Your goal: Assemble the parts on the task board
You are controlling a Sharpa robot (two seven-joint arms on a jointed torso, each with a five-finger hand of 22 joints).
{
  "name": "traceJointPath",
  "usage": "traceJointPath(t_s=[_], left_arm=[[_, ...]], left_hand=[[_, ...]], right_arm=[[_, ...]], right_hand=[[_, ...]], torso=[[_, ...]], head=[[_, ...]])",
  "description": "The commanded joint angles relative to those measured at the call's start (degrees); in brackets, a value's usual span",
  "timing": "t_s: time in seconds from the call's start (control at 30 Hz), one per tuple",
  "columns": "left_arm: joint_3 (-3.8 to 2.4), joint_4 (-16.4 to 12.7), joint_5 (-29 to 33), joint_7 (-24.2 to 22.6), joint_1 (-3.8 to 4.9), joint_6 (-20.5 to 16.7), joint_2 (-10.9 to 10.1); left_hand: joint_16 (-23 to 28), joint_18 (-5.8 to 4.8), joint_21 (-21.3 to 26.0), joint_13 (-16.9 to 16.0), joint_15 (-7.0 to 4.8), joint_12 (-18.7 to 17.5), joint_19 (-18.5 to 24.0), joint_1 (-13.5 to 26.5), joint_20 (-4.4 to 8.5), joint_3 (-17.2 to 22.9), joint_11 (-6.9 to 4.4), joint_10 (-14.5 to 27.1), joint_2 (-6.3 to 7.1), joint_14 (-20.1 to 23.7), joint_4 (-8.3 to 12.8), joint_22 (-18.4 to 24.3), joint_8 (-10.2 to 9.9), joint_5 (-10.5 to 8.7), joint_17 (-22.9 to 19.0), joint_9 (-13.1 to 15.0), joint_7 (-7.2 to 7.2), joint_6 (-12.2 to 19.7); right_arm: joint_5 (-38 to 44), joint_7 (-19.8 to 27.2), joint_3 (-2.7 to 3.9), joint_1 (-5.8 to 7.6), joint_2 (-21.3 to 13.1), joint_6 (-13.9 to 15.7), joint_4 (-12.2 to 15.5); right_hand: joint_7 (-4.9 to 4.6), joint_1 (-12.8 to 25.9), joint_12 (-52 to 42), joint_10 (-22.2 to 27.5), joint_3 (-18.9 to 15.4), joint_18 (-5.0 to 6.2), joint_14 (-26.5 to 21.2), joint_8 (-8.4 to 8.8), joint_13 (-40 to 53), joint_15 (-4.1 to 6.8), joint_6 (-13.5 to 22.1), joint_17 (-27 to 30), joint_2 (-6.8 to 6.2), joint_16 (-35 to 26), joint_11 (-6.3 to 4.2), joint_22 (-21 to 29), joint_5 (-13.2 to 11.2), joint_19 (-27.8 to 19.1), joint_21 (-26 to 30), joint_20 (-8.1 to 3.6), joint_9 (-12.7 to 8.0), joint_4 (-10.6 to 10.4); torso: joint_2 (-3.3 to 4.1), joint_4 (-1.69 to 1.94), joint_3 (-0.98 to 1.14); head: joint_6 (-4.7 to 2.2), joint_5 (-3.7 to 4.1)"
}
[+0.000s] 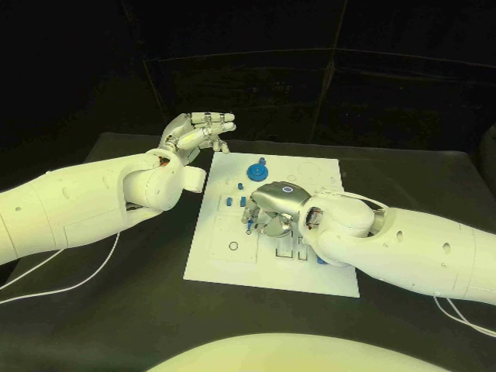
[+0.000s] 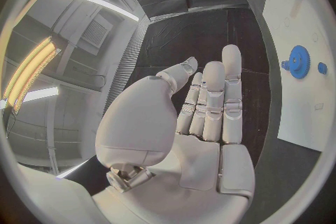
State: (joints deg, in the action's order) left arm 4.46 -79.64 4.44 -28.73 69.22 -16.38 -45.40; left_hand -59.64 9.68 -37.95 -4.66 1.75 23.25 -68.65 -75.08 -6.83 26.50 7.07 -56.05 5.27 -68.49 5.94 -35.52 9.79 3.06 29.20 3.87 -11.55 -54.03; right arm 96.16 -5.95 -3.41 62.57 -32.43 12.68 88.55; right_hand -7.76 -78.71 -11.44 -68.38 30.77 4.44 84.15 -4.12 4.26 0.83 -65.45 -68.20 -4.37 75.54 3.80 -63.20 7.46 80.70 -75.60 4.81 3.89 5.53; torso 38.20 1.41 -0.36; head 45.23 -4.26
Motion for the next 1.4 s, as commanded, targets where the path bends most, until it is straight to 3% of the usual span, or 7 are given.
traceJointPath(t_s=[0.03,0.47,1.4], left_arm=[[-0.05,-0.1,0.2,-0.3,0.10,0.5,0.1],[-0.05,0.2,0.2,-0.5,0.10,1.0,0.3],[-0.05,0.5,0.2,-0.1,0.11,1.5,0.3]], left_hand=[[-0.1,0.71,0.3,0.0,-0.04,0.5,0.2,-0.1,-0.25,-0.2,-0.04,0.5,-0.53,0.5,0.2,0.1,0.4,0.26,-0.1,0.1,0.03,0.4],[-0.2,0.73,0.4,0.0,-0.04,0.7,0.2,-0.3,-0.27,-0.2,-0.03,0.6,-0.54,0.5,0.3,0.1,0.5,0.26,-0.2,0.1,0.04,0.5],[-0.3,0.74,0.4,0.0,0.03,1.0,0.3,-0.3,-0.32,-0.4,0.06,1.1,-0.51,0.7,0.4,0.1,0.6,0.26,-0.3,0.1,-0.05,0.8]], right_arm=[[1.8,-1.1,-0.03,-0.01,0.4,-1.4,-0.2],[2.5,-1.6,-0.13,-0.45,1.3,-2.9,-0.7],[2.9,-1.8,-0.46,-0.98,2.9,-5.0,-3.1]], right_hand=[[-0.41,0.2,0.3,-0.1,0.2,0.75,2.2,0.02,0.0,0.21,0.0,0.0,-0.33,0.2,0.12,0.1,-0.2,-0.1,-0.1,-0.13,0.1,0.0],[-0.45,0.6,0.4,-0.1,0.1,0.76,2.2,0.06,0.0,0.15,0.0,0.0,-0.42,0.3,0.17,0.2,-0.3,-0.1,0.0,-0.09,0.1,-0.1],[-0.43,0.8,0.4,-0.1,0.1,0.78,2.2,0.08,-0.1,0.14,0.1,0.1,-0.50,0.2,0.16,0.3,-0.3,-0.2,0.0,-0.07,0.1,-0.1]], torso=[[0.04,-0.15,0.00],[0.02,-0.01,-0.01],[0.01,-0.07,0.02]], head=[[0.14,-0.24],[0.72,-0.36],[1.15,-0.71]])
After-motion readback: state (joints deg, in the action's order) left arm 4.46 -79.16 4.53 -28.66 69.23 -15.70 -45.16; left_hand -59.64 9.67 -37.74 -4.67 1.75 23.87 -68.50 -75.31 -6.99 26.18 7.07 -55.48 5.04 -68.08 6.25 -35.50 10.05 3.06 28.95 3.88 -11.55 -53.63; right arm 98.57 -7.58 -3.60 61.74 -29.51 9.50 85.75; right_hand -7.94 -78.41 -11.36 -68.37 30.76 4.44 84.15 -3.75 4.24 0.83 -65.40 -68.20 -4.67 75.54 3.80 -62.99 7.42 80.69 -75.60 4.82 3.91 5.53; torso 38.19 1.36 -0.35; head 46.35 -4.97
